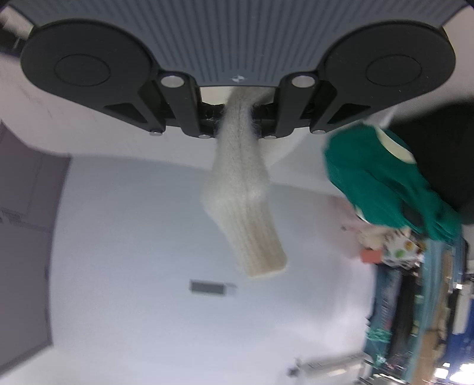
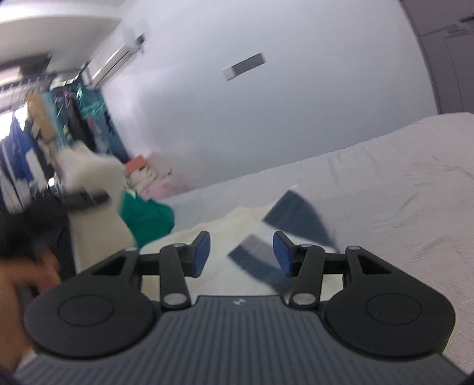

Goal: Fold large clothes
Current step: 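Lift the sleeve with the left gripper and fold it across the body, then open the left gripper and hold both grippers over the folded sweater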

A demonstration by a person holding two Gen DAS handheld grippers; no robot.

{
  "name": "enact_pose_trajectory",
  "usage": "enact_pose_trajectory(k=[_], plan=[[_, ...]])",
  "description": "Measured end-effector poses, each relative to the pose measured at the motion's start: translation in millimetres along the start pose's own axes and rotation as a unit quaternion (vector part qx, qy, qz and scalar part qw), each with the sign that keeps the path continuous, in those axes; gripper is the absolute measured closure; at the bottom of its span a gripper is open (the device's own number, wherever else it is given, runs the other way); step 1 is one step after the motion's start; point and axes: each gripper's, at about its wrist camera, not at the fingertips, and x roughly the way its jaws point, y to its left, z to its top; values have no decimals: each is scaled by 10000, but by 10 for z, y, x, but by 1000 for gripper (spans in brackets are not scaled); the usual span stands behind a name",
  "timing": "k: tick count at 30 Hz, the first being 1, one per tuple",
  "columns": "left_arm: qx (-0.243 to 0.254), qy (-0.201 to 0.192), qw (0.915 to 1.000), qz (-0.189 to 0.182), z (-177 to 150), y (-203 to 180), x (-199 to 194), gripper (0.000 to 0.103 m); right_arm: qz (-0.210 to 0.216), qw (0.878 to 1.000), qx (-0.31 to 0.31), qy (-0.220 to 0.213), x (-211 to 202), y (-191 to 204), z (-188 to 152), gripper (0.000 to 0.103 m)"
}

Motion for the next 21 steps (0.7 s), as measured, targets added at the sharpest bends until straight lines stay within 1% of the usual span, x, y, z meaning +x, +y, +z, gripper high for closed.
enact_pose_trajectory(k=[3,5,9,12,13,15,17,18,19,21], plan=[[207,300,9992,-160,-380,-425,204,90,-9,9997,221,-136,-26,-178,40,52],[275,501,9980,-277,-676,-642,320,90,32,9990,423,-165,-23,-288,22,52],[407,890,9948,-292,-1165,-916,511,90,0,9985,545,-83,47,-423,-53,52],[502,995,9932,-330,-1370,-978,579,90,50,9973,733,-5,111,-508,-81,52],[504,1024,9929,-339,-1407,-989,594,90,56,9972,745,-9,97,-532,-76,52],[472,1082,9924,-358,-1393,-879,659,89,86,9972,745,-28,99,-537,-78,52],[380,1167,9913,-470,-1371,-733,724,73,139,9973,720,-28,51,-545,-98,52],[279,1218,9904,-588,-1391,-733,624,50,135,9975,691,-8,57,-539,-102,52],[218,1257,9896,-660,-1360,-679,584,33,120,9977,674,12,65,-530,-106,52],[250,1251,9888,-774,-1357,-659,517,28,100,9976,691,35,65,-533,-107,52]])
